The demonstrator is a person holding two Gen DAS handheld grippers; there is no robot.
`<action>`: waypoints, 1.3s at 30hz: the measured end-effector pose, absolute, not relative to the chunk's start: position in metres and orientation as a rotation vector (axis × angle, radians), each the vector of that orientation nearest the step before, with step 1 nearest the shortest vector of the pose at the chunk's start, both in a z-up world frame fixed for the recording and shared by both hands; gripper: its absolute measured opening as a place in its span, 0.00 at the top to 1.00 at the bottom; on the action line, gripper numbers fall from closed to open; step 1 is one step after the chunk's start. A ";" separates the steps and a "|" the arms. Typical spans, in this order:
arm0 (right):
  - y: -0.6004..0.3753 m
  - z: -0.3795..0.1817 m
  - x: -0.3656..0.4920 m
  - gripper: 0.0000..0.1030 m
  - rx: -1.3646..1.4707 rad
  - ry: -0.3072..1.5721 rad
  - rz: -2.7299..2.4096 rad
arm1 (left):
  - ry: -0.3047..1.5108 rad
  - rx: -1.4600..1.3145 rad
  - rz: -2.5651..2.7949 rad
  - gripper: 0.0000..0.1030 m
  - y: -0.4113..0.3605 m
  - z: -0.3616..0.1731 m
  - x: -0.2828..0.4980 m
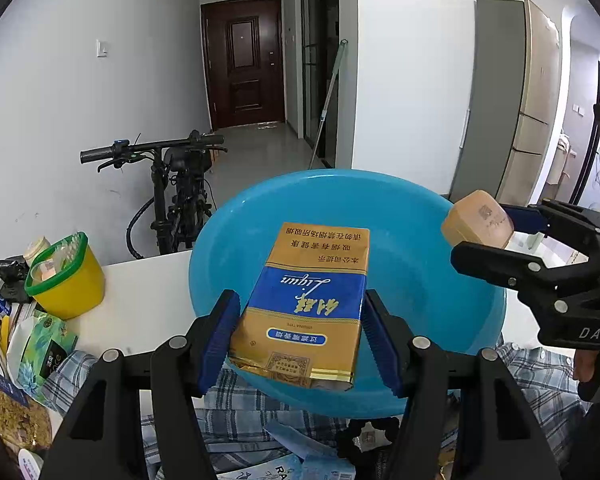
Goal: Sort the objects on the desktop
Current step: 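Carry the cigarette pack into the blue basin with left tool and release it, then lower the orange soap box into the blue basin and open right tool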
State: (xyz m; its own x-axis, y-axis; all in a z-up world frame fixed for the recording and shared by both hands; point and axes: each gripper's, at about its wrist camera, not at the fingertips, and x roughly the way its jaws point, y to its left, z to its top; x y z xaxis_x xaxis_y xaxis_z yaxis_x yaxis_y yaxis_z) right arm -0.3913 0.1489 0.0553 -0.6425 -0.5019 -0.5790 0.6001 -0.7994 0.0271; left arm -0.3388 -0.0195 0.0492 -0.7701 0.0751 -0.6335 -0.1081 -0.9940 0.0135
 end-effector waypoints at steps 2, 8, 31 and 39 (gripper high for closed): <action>0.149 0.055 -0.392 0.40 0.774 0.220 -2.390 | 0.070 -1.023 2.870 0.37 -0.020 0.049 -0.339; 0.150 0.055 -0.393 0.40 0.777 0.216 -2.393 | 0.094 -1.040 2.936 0.00 -0.022 0.049 -0.341; 0.154 0.055 -0.394 0.40 0.785 0.210 -2.391 | 0.055 -1.080 2.933 0.00 -0.027 0.050 -0.341; 0.154 0.054 -0.394 0.40 0.787 0.211 -2.388 | 0.066 -1.084 2.938 0.00 -0.026 0.050 -0.341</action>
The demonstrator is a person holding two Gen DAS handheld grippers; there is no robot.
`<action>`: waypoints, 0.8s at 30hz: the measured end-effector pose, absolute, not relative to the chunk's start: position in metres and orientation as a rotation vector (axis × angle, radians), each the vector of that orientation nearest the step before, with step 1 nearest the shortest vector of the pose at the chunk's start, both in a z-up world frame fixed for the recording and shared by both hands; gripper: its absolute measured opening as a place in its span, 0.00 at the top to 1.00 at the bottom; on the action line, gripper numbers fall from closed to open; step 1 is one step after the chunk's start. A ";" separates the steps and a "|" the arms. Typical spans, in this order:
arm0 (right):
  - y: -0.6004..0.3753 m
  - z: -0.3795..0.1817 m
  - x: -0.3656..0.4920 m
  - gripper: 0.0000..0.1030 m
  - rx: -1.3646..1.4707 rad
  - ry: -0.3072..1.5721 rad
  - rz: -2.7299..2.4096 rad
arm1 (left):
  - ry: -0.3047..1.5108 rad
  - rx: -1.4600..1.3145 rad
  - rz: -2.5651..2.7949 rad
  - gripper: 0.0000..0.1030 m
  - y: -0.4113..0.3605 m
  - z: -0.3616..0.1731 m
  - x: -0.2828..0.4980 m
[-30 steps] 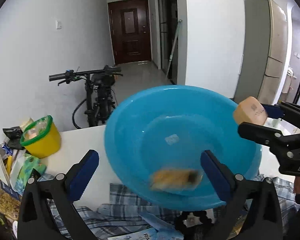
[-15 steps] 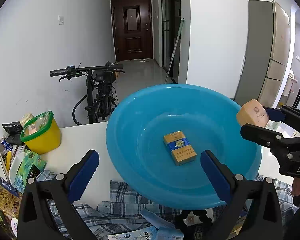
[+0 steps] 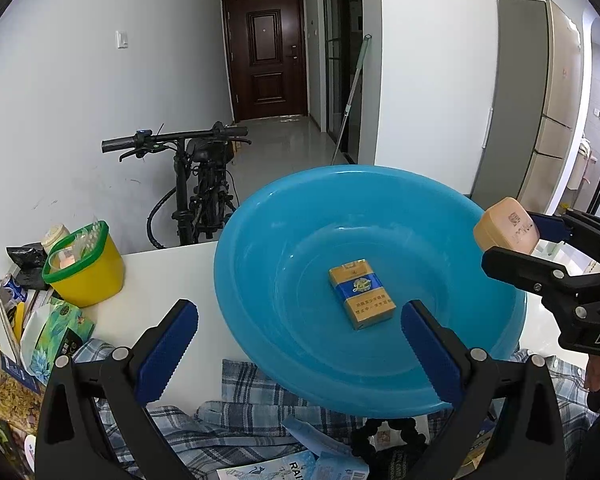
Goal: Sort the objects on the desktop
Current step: 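Lower the orange soap box into the blue basin and open right tool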
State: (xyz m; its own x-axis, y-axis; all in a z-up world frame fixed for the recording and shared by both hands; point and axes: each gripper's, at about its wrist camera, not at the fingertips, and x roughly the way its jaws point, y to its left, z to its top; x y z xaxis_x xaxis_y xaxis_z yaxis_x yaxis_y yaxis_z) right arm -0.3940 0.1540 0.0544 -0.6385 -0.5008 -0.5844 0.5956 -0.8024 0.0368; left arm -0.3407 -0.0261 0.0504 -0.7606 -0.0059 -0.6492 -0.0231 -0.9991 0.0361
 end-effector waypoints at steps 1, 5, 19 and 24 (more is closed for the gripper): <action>0.154 0.055 -0.394 0.40 0.788 0.212 -2.388 | 0.068 -1.082 2.939 0.00 -0.026 0.051 -0.340; 0.154 0.053 -0.393 0.40 0.791 0.212 -2.388 | 0.065 -1.084 2.938 0.00 -0.026 0.050 -0.339; 0.151 0.051 -0.393 0.40 0.790 0.220 -2.388 | 0.054 -1.086 2.932 0.00 -0.026 0.051 -0.339; 0.151 0.051 -0.393 0.40 0.791 0.221 -2.387 | 0.058 -1.090 2.932 0.00 -0.025 0.051 -0.339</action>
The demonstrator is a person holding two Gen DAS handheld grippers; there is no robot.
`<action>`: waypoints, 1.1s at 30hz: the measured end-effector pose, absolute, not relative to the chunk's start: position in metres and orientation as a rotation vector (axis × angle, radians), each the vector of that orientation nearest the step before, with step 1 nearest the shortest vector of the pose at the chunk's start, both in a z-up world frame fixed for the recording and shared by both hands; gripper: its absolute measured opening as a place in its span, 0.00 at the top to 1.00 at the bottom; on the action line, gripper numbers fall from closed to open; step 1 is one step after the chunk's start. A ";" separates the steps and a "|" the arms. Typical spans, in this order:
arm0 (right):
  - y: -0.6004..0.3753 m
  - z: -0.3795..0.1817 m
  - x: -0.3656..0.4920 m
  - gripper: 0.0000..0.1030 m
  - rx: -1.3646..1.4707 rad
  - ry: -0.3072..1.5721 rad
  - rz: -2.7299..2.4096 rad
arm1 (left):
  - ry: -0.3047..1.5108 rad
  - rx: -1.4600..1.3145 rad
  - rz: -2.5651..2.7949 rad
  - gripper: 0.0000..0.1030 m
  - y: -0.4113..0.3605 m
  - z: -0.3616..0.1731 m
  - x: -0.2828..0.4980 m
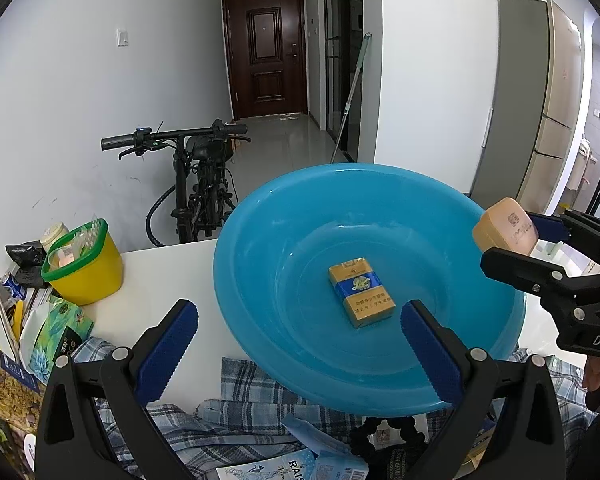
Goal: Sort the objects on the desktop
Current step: 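Lower the orange soap box into the blue basin and open right tool, then move left tool back to the shirt and grasp the cream square box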
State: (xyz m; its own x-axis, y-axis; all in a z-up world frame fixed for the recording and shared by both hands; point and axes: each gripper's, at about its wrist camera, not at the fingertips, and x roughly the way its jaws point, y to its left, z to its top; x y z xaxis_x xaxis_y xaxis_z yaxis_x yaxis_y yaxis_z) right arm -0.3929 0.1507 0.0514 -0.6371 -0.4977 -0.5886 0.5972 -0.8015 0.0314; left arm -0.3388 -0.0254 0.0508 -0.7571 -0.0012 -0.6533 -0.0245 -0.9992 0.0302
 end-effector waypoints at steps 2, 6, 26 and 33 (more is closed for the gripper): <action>0.151 0.052 -0.393 0.40 0.789 0.219 -2.388 | 0.054 -1.088 2.932 0.00 -0.026 0.051 -0.339; 0.151 0.053 -0.392 0.19 0.787 0.192 -2.390 | 0.050 -1.081 2.935 0.00 -0.026 0.050 -0.338; 0.163 0.070 -0.389 0.00 0.748 0.152 -2.417 | 0.016 -1.026 3.044 0.00 -0.061 0.078 -0.318; 0.163 0.077 -0.383 0.00 0.724 0.123 -2.392 | 0.035 -1.026 3.044 0.00 -0.079 0.081 -0.252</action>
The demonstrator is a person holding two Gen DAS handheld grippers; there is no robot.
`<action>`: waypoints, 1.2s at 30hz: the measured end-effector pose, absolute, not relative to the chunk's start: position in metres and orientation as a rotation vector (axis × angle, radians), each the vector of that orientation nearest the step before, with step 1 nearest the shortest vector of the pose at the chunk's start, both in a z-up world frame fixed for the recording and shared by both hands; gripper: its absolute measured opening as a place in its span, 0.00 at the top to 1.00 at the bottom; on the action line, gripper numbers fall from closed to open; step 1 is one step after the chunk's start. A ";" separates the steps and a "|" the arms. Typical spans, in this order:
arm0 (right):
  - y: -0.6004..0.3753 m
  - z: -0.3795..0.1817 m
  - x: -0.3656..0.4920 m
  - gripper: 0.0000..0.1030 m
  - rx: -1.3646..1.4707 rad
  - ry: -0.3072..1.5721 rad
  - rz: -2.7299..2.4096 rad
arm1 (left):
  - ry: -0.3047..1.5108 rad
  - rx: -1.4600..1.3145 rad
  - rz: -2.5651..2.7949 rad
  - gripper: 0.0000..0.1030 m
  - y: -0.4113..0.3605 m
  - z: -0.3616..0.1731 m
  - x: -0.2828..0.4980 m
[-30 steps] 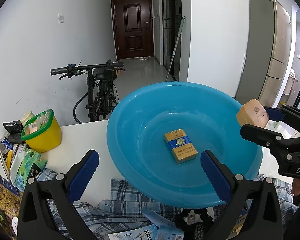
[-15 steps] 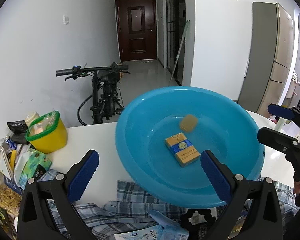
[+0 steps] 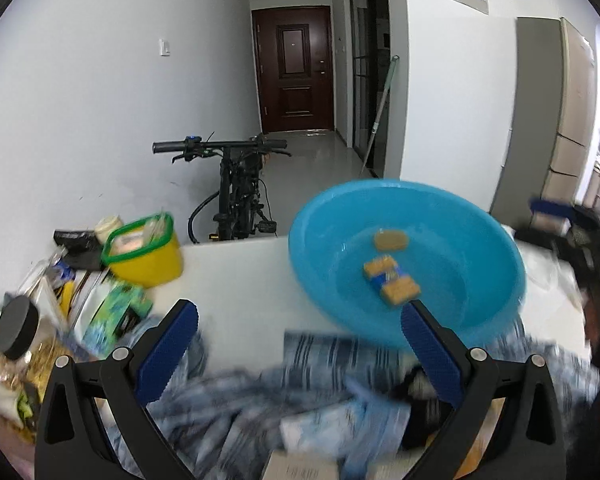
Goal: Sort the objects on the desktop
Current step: 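Move left tool back to the shirt and grasp the cream square box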
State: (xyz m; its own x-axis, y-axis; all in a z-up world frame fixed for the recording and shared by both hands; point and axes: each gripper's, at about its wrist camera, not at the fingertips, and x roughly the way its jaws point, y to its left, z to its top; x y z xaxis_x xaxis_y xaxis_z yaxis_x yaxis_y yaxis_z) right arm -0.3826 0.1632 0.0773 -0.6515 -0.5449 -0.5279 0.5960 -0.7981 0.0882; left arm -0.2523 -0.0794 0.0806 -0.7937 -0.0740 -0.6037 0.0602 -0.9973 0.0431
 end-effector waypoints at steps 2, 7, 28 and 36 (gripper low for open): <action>0.163 0.082 -0.378 0.00 0.698 0.102 -2.365 | -0.039 0.972 -2.932 0.00 -0.082 0.071 -0.224; 0.160 0.089 -0.370 0.00 0.676 0.107 -2.351 | -0.161 1.035 -2.887 0.00 -0.078 0.030 -0.174; 0.157 0.105 -0.352 0.00 0.629 0.183 -2.367 | 0.045 1.183 -2.894 0.41 -0.090 -0.054 -0.178; 0.144 0.091 -0.332 0.00 0.685 0.278 -2.353 | 0.098 1.121 -2.934 0.41 -0.091 -0.051 -0.171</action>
